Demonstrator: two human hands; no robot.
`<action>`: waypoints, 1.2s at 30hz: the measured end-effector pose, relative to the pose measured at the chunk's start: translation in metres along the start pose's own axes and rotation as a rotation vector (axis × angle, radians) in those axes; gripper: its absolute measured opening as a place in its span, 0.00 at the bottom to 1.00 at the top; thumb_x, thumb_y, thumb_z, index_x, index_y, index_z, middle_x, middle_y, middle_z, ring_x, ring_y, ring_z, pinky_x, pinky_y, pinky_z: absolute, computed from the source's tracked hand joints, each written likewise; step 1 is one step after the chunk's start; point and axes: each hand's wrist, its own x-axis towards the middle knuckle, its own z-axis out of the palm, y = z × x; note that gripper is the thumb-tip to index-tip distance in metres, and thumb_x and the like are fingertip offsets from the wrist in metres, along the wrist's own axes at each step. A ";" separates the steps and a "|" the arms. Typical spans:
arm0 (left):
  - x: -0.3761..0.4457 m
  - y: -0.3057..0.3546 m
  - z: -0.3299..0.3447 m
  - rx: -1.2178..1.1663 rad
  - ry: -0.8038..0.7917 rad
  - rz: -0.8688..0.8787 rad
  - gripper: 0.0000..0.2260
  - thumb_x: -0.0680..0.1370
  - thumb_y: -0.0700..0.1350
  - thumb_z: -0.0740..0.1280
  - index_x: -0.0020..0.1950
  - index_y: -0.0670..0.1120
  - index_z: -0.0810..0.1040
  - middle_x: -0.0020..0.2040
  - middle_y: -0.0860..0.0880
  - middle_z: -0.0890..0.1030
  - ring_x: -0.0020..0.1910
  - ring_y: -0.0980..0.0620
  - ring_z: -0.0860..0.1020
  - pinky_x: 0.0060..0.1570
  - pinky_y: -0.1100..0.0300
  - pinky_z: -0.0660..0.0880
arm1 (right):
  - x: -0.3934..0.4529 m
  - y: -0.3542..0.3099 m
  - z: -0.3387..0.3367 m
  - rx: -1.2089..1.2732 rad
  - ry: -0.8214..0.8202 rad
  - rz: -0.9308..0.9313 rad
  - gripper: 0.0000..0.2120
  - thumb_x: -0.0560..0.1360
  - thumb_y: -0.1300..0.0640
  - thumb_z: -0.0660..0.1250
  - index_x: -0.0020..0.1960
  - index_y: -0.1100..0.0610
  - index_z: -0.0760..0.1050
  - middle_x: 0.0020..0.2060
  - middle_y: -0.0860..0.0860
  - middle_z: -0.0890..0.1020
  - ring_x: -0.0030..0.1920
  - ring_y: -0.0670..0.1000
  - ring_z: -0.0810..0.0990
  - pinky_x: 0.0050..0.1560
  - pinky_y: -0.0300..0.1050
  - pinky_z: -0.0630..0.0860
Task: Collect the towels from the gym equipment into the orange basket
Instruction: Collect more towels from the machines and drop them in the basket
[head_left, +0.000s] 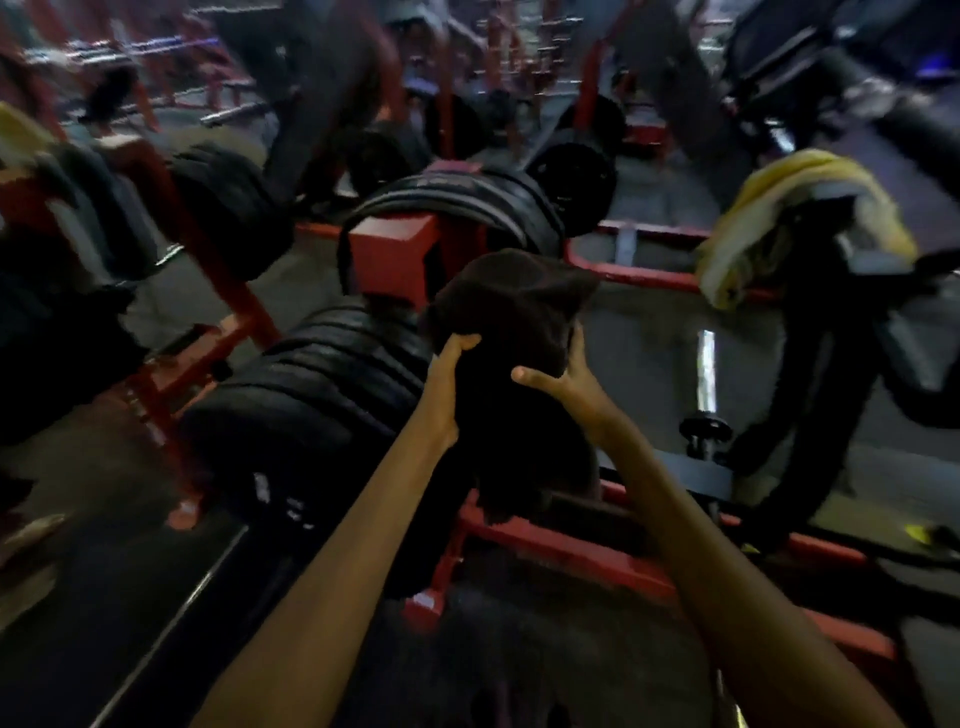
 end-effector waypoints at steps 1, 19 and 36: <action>0.001 -0.003 0.009 0.001 -0.062 -0.031 0.24 0.71 0.55 0.66 0.62 0.41 0.78 0.56 0.39 0.81 0.52 0.42 0.80 0.54 0.50 0.77 | -0.009 0.000 -0.006 0.004 0.011 0.020 0.47 0.70 0.61 0.73 0.77 0.50 0.45 0.70 0.49 0.65 0.66 0.47 0.68 0.61 0.42 0.70; -0.109 -0.178 0.182 0.381 -0.910 -0.434 0.40 0.62 0.67 0.74 0.67 0.45 0.74 0.63 0.42 0.78 0.61 0.43 0.77 0.65 0.46 0.72 | -0.266 0.044 -0.106 0.481 1.214 0.039 0.22 0.69 0.65 0.73 0.62 0.65 0.74 0.55 0.61 0.81 0.55 0.58 0.82 0.56 0.51 0.80; -0.315 -0.363 0.407 0.496 -0.979 -0.356 0.17 0.78 0.39 0.64 0.66 0.37 0.72 0.62 0.39 0.76 0.60 0.44 0.75 0.55 0.56 0.75 | -0.529 0.081 -0.300 0.273 1.661 0.076 0.24 0.71 0.54 0.73 0.64 0.60 0.74 0.56 0.55 0.81 0.57 0.55 0.80 0.60 0.55 0.77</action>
